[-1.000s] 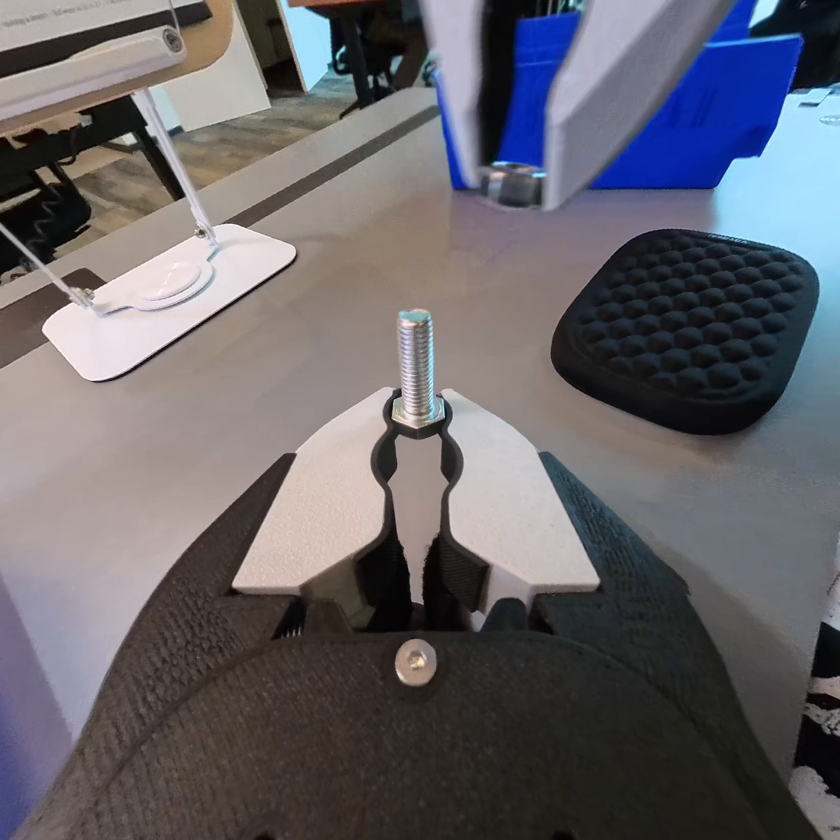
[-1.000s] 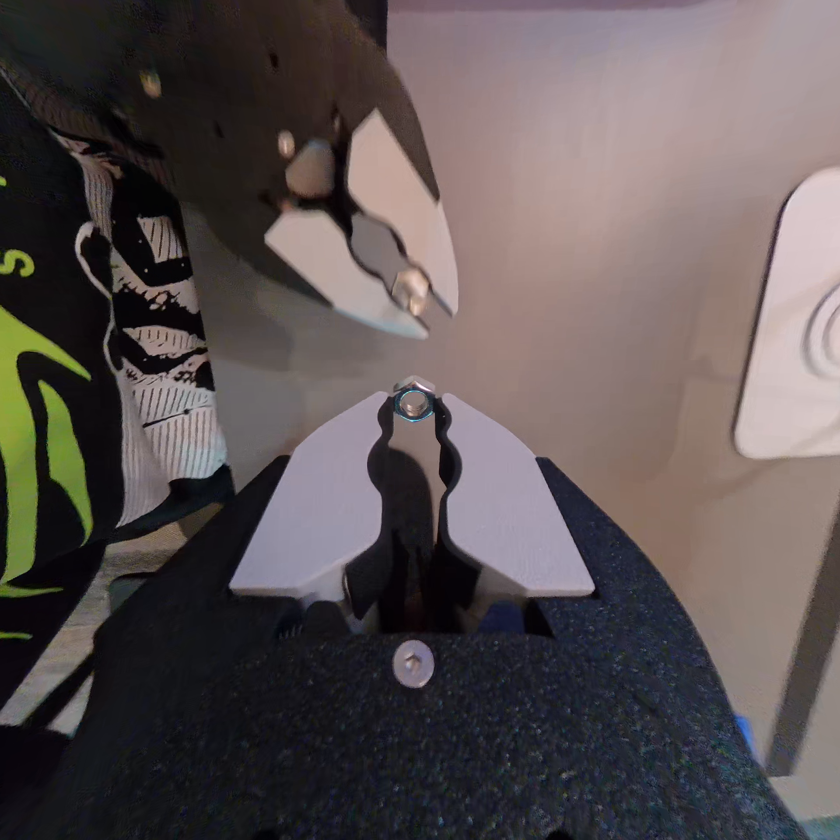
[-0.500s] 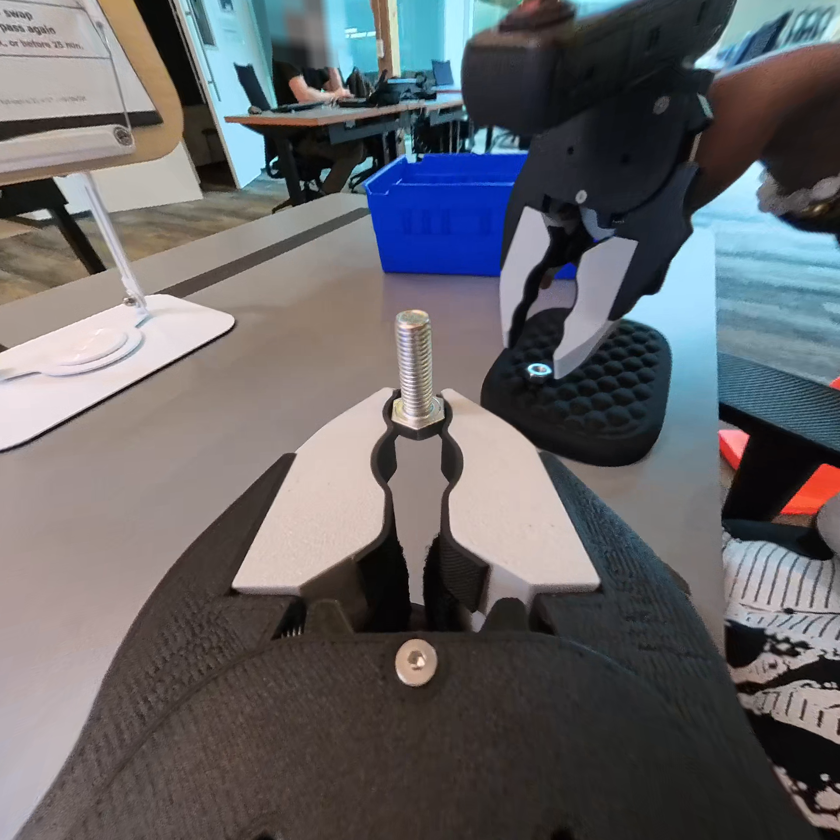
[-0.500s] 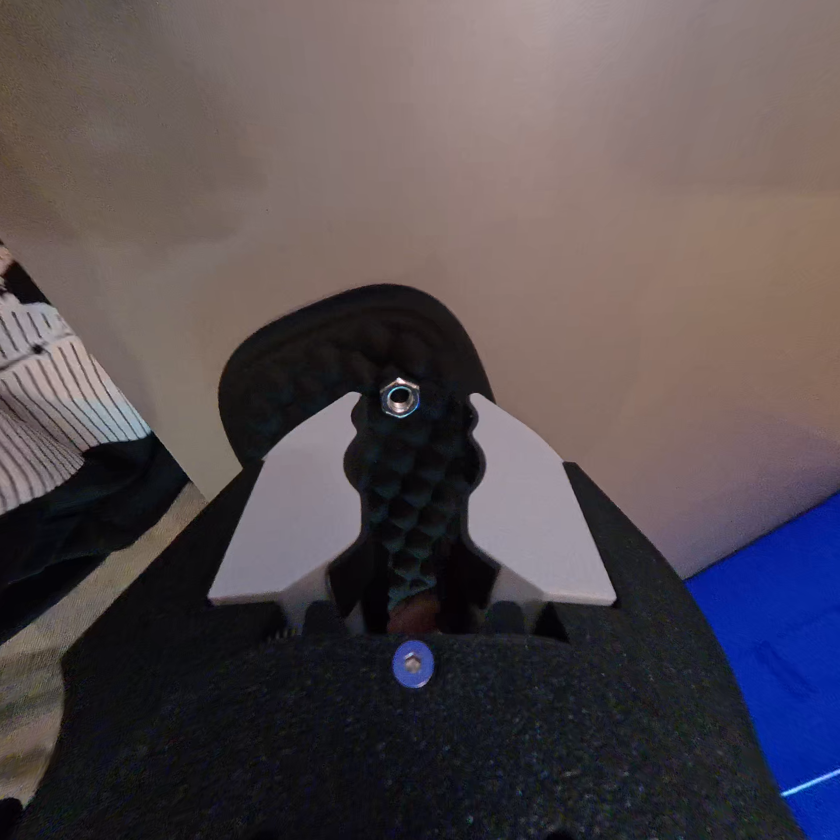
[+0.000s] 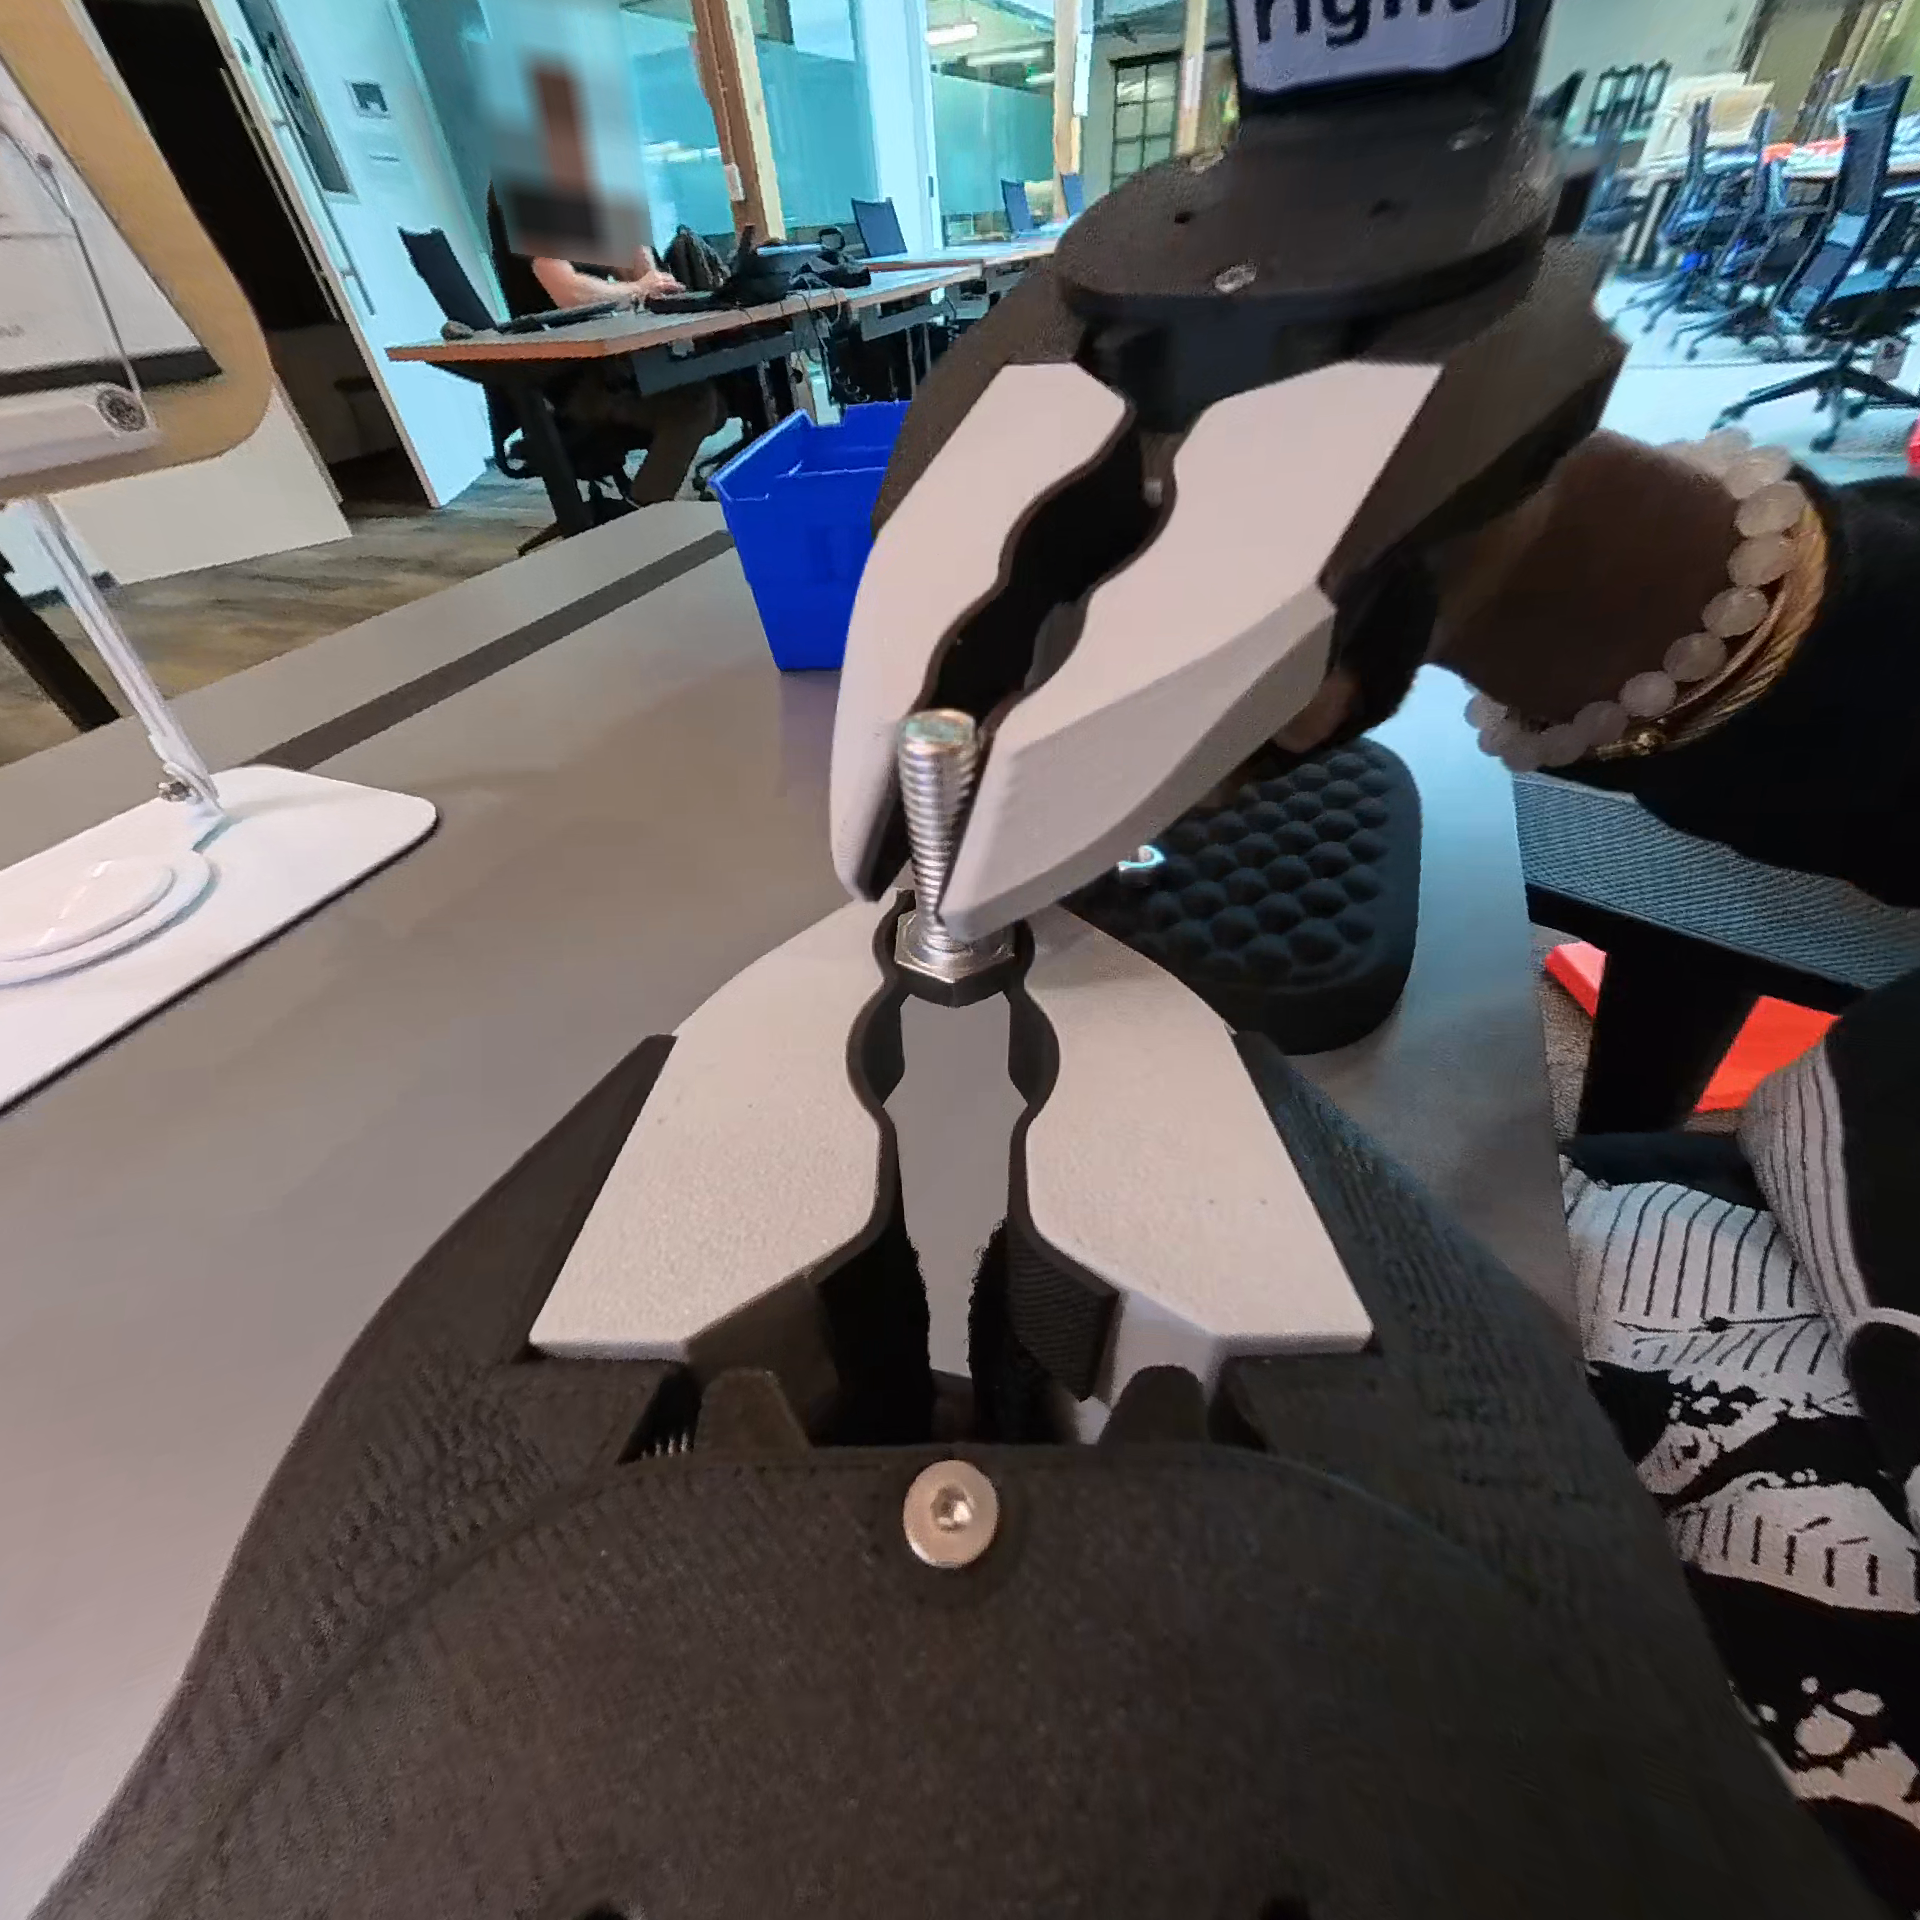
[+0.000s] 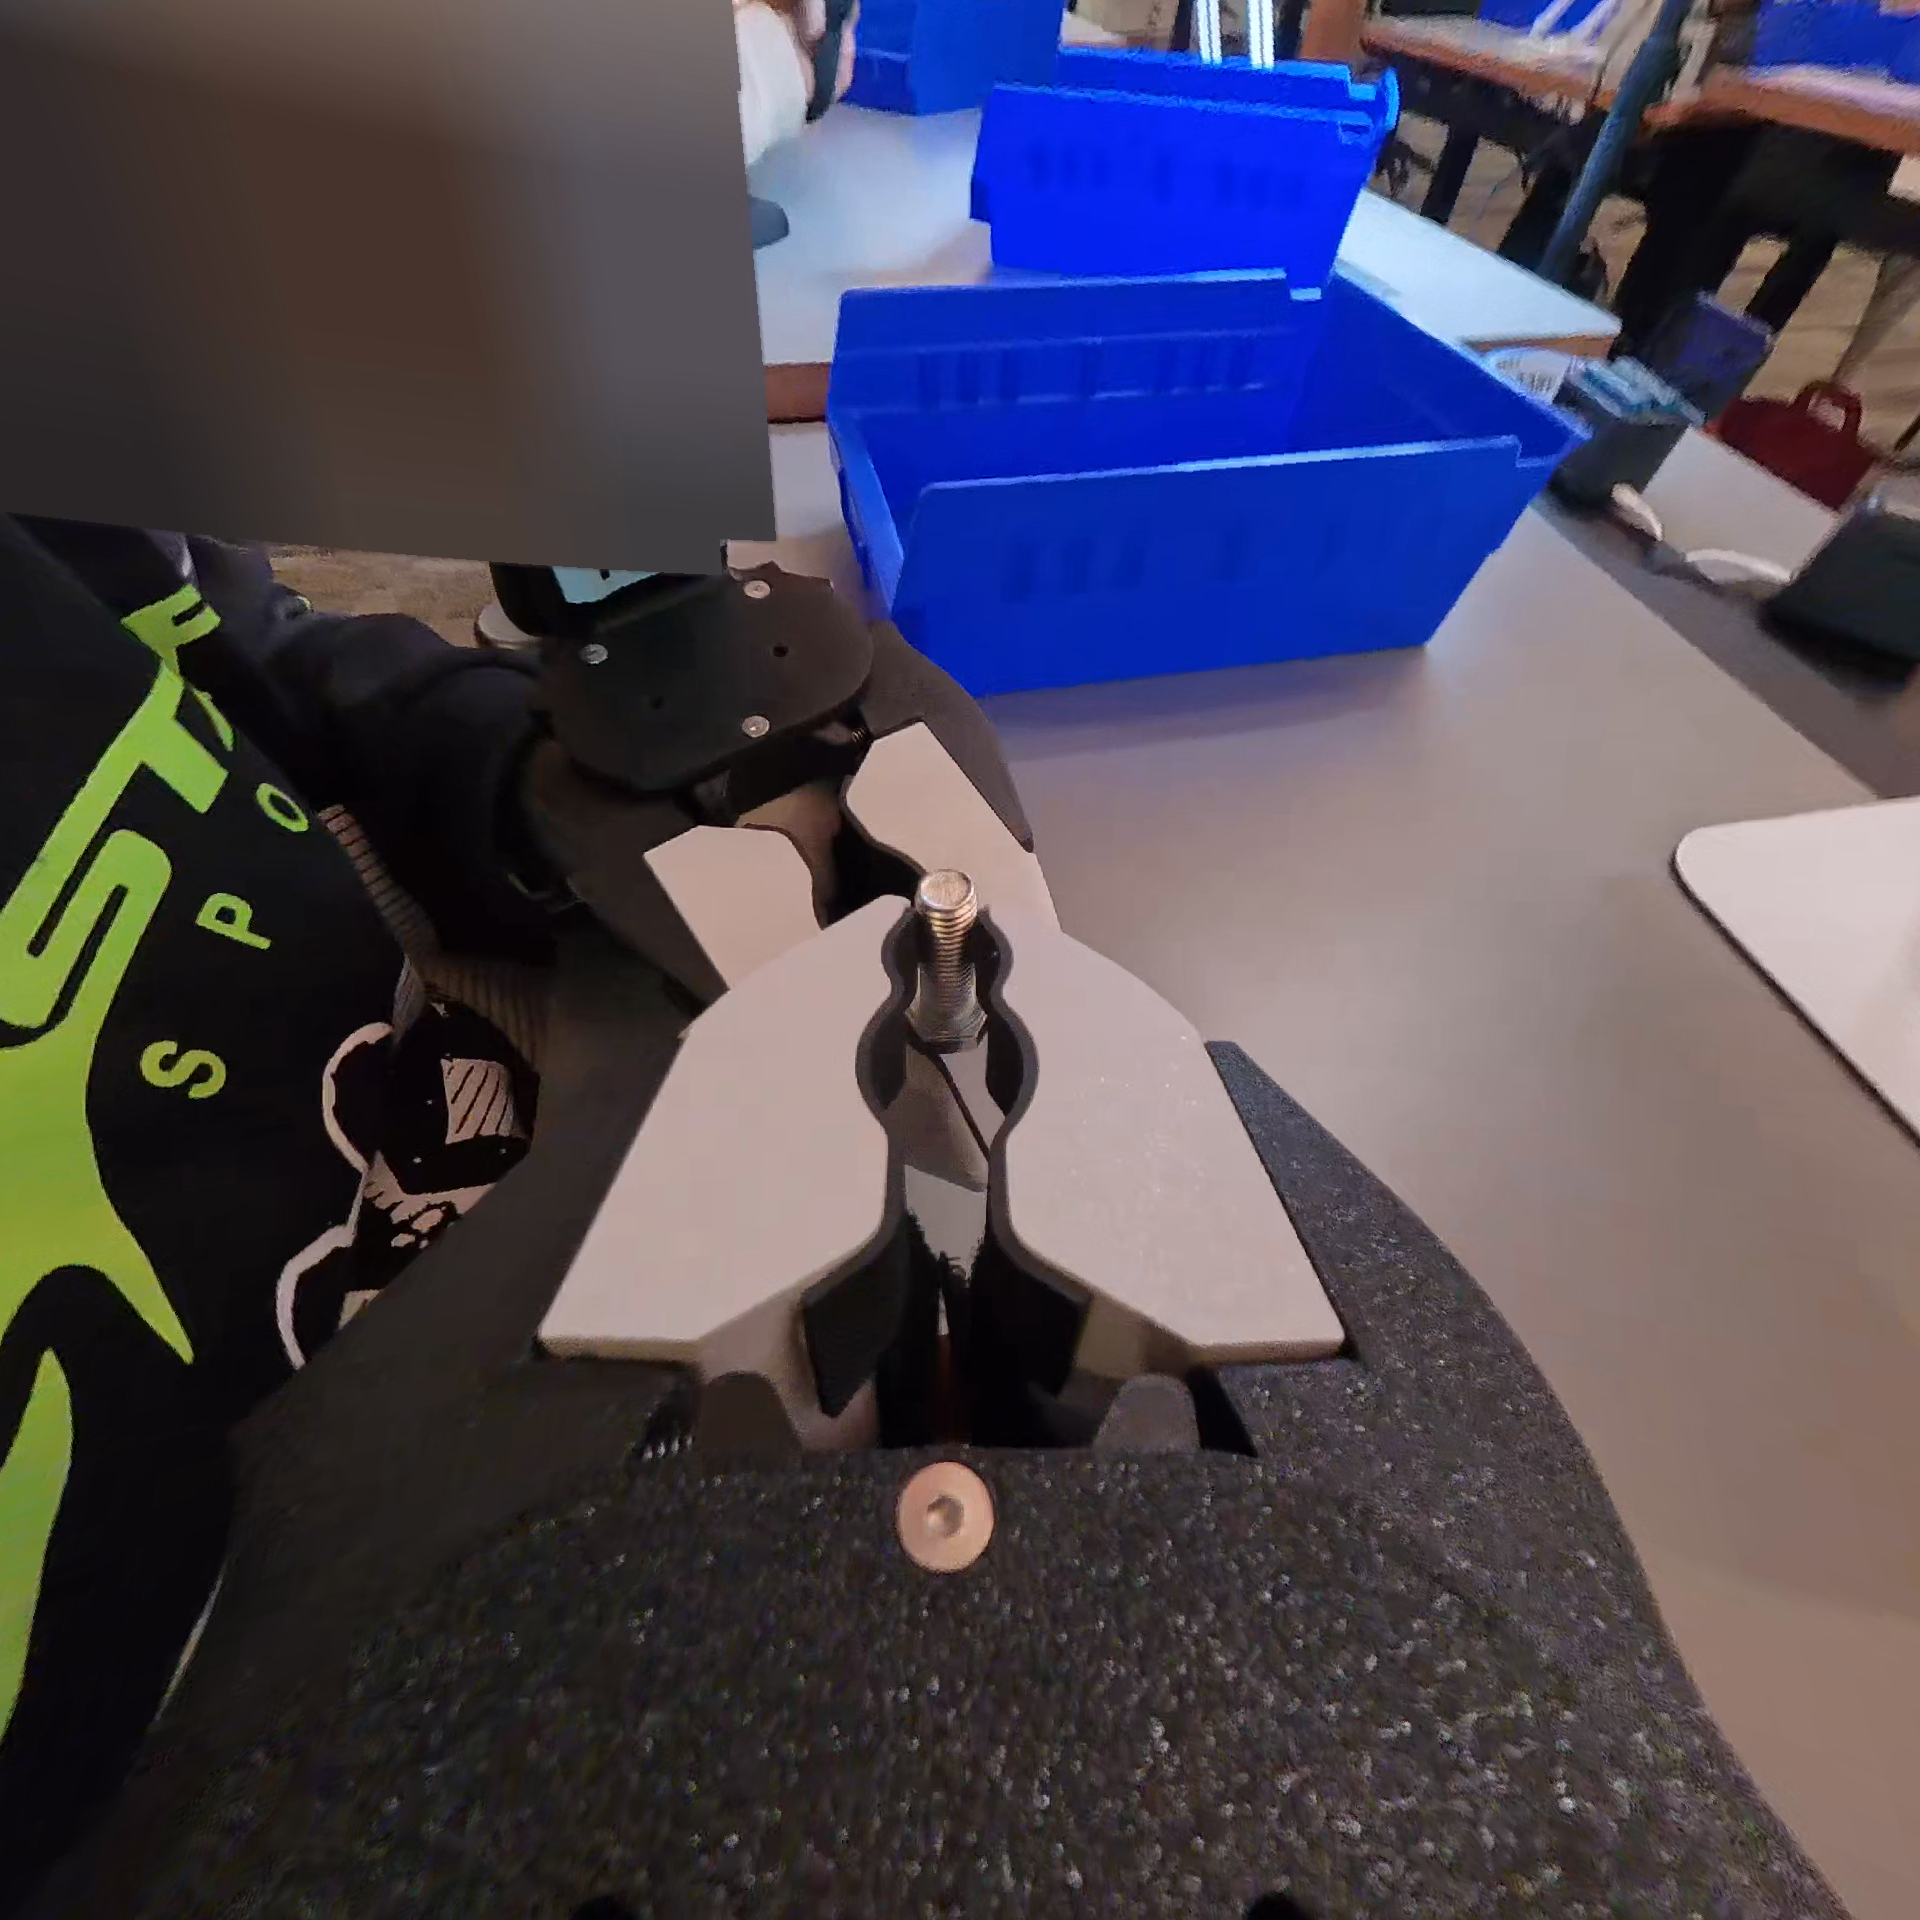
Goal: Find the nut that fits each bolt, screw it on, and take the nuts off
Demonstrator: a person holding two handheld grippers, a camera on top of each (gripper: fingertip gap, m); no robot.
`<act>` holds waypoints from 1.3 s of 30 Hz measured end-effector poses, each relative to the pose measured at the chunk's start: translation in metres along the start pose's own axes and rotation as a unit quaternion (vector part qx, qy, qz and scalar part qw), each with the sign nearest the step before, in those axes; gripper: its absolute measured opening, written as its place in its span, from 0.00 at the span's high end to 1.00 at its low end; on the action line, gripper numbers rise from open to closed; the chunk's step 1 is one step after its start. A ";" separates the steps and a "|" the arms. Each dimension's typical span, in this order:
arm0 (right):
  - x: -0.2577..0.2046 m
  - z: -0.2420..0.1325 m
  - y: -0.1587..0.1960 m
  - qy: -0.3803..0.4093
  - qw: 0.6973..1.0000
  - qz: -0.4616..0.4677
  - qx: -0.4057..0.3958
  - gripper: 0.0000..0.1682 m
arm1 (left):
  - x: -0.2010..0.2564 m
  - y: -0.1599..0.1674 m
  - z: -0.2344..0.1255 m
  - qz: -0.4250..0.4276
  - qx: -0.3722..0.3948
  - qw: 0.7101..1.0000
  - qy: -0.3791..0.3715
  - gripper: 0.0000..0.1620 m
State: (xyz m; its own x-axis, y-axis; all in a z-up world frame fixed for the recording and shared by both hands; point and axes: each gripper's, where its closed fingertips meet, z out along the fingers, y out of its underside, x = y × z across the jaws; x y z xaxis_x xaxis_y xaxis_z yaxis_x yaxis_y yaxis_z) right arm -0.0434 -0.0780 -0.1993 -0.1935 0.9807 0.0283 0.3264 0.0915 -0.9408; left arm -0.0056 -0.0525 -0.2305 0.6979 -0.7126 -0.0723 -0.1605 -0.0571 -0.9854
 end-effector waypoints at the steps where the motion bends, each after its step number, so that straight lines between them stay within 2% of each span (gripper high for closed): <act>1: -0.003 -0.003 -0.003 -0.015 1.000 -0.006 0.013 0.94 | 0.002 -0.003 -0.001 0.004 0.012 1.000 0.008 0.90; 4: -0.015 -0.014 -0.014 -0.081 0.995 -0.018 0.060 0.94 | 0.019 -0.019 -0.006 -0.012 0.065 0.996 0.066 0.89; 6: -0.013 -0.016 -0.017 -0.086 0.994 -0.011 0.071 0.94 | 0.021 -0.023 -0.007 -0.031 0.070 0.994 0.081 0.85; 11: -0.003 -0.010 -0.013 -0.047 0.998 -0.004 0.046 0.94 | 0.002 -0.020 -0.005 -0.020 0.052 0.998 0.014 0.79; 17: 0.001 -0.010 -0.013 -0.043 0.998 -0.001 0.044 0.94 | 0.001 -0.017 -0.004 0.009 0.038 0.999 0.000 0.88; 29: 0.004 -0.007 -0.012 -0.028 0.998 0.009 0.047 0.94 | -0.003 -0.014 -0.003 0.026 0.028 0.999 -0.025 0.89; 33: 0.008 -0.019 -0.014 -0.023 0.998 0.012 0.050 0.87 | -0.003 -0.009 -0.003 0.022 0.018 0.999 -0.021 0.89; 36: 0.012 -0.040 -0.002 -0.015 1.000 0.007 0.009 0.86 | -0.004 -0.007 -0.004 0.005 0.018 1.000 -0.014 0.89; 39: 0.016 -0.075 0.047 -0.007 0.990 0.014 -0.140 0.85 | -0.005 -0.004 -0.006 -0.005 0.015 1.000 -0.007 0.89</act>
State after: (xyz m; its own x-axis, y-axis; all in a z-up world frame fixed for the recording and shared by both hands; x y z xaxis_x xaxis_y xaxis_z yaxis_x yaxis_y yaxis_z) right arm 0.0383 -0.0453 -0.2180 -0.1940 0.9810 -0.0025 0.5749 0.1116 -0.8106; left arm -0.0123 -0.0527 -0.2256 0.7096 -0.7016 -0.0647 -0.1328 -0.0430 -0.9902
